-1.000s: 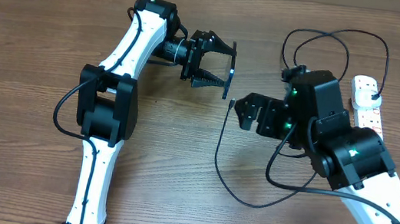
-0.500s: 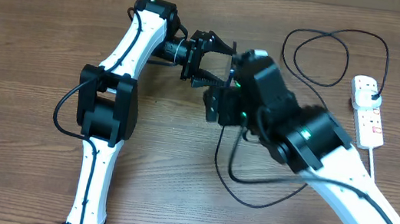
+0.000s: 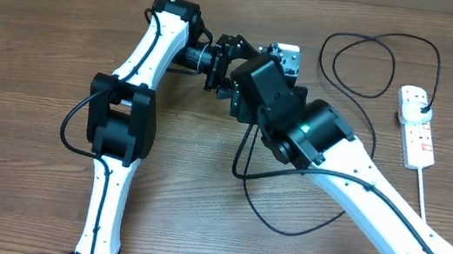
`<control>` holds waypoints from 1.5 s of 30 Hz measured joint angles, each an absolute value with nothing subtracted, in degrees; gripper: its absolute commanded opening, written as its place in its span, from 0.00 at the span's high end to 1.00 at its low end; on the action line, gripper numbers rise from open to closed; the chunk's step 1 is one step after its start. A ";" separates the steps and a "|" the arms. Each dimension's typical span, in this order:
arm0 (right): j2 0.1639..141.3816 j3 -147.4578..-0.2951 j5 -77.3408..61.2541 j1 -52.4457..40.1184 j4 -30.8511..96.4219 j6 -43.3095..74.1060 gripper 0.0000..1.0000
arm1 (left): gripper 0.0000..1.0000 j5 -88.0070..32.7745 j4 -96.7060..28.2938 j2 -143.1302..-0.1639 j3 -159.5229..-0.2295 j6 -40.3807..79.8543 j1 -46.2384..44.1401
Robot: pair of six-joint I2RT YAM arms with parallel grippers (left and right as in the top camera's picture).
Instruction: Plug charger to phone and switch on socket
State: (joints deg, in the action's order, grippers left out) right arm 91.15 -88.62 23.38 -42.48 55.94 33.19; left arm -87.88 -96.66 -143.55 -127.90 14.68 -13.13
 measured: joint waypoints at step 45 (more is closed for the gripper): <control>94.78 -88.62 28.53 -42.48 52.56 36.05 0.70 | 0.26 -87.88 -96.66 -143.55 -127.90 18.06 -13.13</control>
